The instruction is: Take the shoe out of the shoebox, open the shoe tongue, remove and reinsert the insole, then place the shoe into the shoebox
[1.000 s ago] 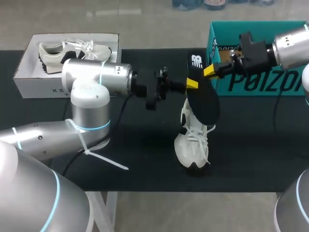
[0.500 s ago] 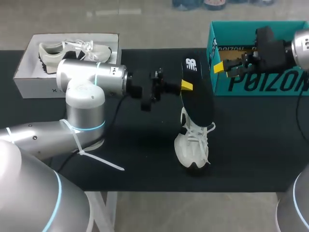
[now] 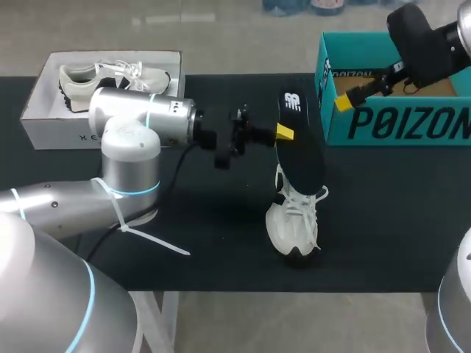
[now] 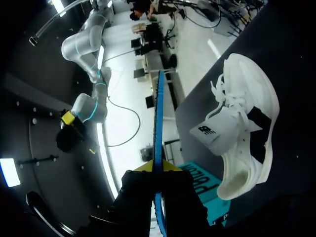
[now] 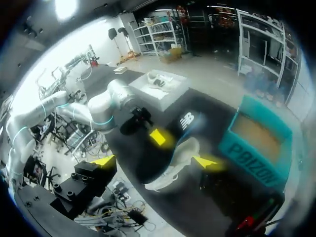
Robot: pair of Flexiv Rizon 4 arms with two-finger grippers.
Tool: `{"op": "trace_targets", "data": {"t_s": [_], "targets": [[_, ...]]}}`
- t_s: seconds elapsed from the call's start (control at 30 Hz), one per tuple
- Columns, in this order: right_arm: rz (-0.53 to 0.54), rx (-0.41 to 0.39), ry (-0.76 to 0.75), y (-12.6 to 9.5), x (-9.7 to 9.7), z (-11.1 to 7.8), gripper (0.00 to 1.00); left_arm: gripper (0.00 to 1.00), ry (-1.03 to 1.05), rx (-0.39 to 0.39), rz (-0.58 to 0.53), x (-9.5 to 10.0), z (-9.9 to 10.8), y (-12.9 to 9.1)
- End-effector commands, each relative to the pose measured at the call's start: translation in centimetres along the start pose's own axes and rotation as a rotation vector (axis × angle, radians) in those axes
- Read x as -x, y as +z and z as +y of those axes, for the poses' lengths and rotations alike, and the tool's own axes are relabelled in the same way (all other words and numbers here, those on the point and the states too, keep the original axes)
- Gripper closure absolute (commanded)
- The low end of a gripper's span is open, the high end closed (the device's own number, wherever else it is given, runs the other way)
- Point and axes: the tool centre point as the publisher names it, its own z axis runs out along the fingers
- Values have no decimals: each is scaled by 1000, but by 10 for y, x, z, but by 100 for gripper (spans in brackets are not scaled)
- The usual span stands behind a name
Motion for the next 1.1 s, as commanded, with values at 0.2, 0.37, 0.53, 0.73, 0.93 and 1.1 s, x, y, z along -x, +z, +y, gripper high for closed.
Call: {"op": "trace_targets", "data": {"t_s": [0.2,0.37,0.53,0.73,0.93,1.1], "targets": [[20,-186,-85,-14,-9,-7,0,100,-4,-14,-2,-5,3,6],[35,-212,-80,-3,-6,-11,0,100,-11,-16,0,-8,3,8],[6,-218,-90,-1,-5,-8,0,100,-11,-14,5,-8,4,8],[6,-218,-90,-1,-5,-8,0,100,-27,-8,19,-6,5,8],[6,-218,-90,-1,-5,-8,0,100,-27,-8,19,-6,5,8],[6,-218,-90,-1,-5,-8,0,100,-27,-8,19,-6,5,8]]}}
